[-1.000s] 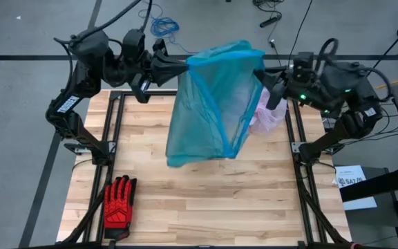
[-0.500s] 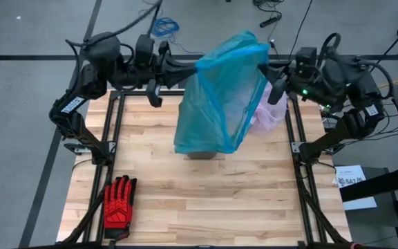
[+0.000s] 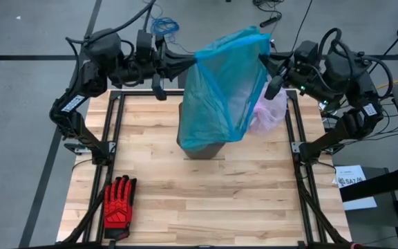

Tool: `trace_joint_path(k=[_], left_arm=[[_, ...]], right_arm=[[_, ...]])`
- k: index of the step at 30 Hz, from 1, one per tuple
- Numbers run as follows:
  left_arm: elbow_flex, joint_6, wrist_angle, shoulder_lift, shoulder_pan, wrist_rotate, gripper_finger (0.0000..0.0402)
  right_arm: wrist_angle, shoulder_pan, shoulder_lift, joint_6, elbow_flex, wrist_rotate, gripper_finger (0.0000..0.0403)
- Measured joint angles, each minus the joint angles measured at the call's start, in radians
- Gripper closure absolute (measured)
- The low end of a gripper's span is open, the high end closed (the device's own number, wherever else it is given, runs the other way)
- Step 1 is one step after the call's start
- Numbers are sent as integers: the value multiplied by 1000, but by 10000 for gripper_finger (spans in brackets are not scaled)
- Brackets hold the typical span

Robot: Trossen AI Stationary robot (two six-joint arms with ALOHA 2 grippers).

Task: Place trash/remove bag and relplace
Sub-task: Insert the blue trash bag into the trash bin

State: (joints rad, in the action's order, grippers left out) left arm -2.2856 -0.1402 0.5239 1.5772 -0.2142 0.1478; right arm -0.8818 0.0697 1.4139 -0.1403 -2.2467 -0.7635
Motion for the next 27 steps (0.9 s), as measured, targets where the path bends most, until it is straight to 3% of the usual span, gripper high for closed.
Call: trace_joint_path(k=[27], left_arm=[[0,123,72,-9,-110,-8,402]], right_arm=[[99,-90,32,186,0,39,403]])
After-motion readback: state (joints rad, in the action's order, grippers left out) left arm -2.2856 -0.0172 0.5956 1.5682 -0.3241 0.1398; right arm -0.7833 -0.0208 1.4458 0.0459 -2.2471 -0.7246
